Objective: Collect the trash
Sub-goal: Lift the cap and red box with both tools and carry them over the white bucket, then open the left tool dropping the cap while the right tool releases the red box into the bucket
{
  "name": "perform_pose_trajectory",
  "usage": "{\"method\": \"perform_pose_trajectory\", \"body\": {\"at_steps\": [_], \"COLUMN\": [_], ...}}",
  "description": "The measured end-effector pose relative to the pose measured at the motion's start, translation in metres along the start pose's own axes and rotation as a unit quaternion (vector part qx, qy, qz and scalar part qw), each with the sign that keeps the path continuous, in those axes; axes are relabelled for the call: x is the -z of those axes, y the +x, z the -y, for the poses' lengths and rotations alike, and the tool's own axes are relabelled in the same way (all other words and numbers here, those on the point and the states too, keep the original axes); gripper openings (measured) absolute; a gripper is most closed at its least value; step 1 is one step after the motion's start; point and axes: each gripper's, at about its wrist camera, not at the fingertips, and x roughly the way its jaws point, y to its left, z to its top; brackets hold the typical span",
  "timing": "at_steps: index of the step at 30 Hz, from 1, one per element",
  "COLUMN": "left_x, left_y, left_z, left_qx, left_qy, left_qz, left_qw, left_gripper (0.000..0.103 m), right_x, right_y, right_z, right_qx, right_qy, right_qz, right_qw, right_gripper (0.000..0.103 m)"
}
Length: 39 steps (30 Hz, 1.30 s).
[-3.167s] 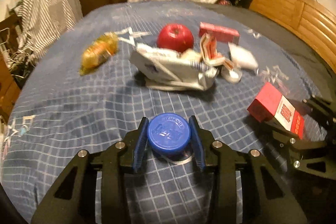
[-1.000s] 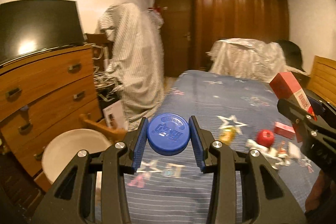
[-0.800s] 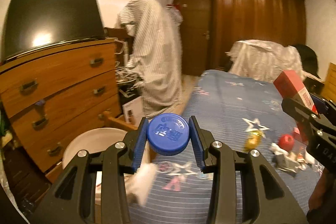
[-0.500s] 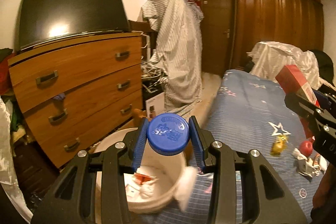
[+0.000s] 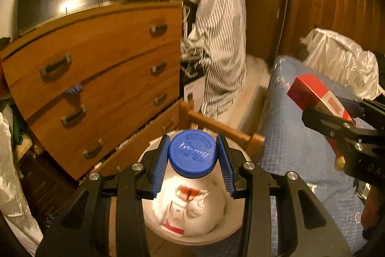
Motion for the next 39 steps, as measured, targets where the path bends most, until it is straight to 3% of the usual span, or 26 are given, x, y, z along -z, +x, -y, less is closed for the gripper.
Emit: {"method": "perform_pose_trajectory", "body": {"at_steps": [4,10,16,22,37,39], "left_x": [0.005,0.015,0.016,0.019,0.021,0.021], "left_y": [0.022,0.057,0.085,0.101,0.107,0.109], "left_z": [-0.013,-0.029,-0.050,-0.065,-0.062,-0.062], "left_qx": [0.000,0.006,0.009,0.006,0.016,0.020], "left_qy": [-0.007,-0.013,-0.020,-0.024,-0.025,-0.023], "left_qz": [-0.037,-0.095,-0.143,-0.162,-0.159,-0.162], "left_qw": [0.9993,0.9953,0.9895,0.9865,0.9868,0.9862], "left_gripper": [0.038,0.038,0.038,0.038,0.038,0.055], "right_x": [-0.011,0.001,0.004,0.001,0.002,0.000], "right_y": [0.047,0.102,0.137,0.147,0.155,0.154], "right_z": [-0.007,-0.018,-0.023,-0.013,-0.002,0.003], "right_qx": [-0.025,-0.056,-0.068,-0.062,-0.082,-0.097], "right_qy": [0.000,-0.008,-0.012,-0.017,0.007,0.030], "right_qz": [-0.065,-0.141,-0.193,-0.204,-0.204,-0.199], "right_qw": [0.998,0.988,0.979,0.977,0.976,0.975], "right_gripper": [0.060,0.060,0.060,0.060,0.060,0.068]}}
